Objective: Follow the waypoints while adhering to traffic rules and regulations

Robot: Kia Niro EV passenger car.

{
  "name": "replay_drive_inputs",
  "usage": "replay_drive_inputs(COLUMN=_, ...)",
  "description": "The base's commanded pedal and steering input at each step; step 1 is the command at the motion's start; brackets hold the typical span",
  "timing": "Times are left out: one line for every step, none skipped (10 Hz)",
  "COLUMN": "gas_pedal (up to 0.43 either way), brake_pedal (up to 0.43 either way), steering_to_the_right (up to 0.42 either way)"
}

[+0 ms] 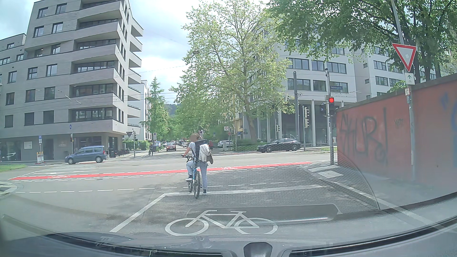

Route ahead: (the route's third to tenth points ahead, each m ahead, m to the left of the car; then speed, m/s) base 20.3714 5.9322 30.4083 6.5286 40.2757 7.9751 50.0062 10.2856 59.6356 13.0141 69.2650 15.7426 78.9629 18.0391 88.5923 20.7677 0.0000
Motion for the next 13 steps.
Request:
replay_drive_inputs(gas_pedal=0.000, brake_pedal=0.226, steering_to_the_right=-0.008)
replay_drive_inputs(gas_pedal=0.000, brake_pedal=0.226, steering_to_the_right=-0.008)
replay_drive_inputs(gas_pedal=0.000, brake_pedal=0.226, steering_to_the_right=-0.008)
replay_drive_inputs(gas_pedal=0.000, brake_pedal=0.226, steering_to_the_right=-0.008)
replay_drive_inputs(gas_pedal=0.000, brake_pedal=0.226, steering_to_the_right=-0.008)
replay_drive_inputs(gas_pedal=0.000, brake_pedal=0.226, steering_to_the_right=-0.008)
replay_drive_inputs(gas_pedal=0.000, brake_pedal=0.226, steering_to_the_right=-0.008)
replay_drive_inputs(gas_pedal=0.000, brake_pedal=0.226, steering_to_the_right=-0.008)
replay_drive_inputs(gas_pedal=0.000, brake_pedal=0.226, steering_to_the_right=-0.008)
replay_drive_inputs(gas_pedal=0.000, brake_pedal=0.226, steering_to_the_right=-0.008)
replay_drive_inputs(gas_pedal=0.000, brake_pedal=0.226, steering_to_the_right=-0.008)
replay_drive_inputs(gas_pedal=0.000, brake_pedal=0.226, steering_to_the_right=-0.008)
replay_drive_inputs(gas_pedal=0.000, brake_pedal=0.226, steering_to_the_right=-0.008)
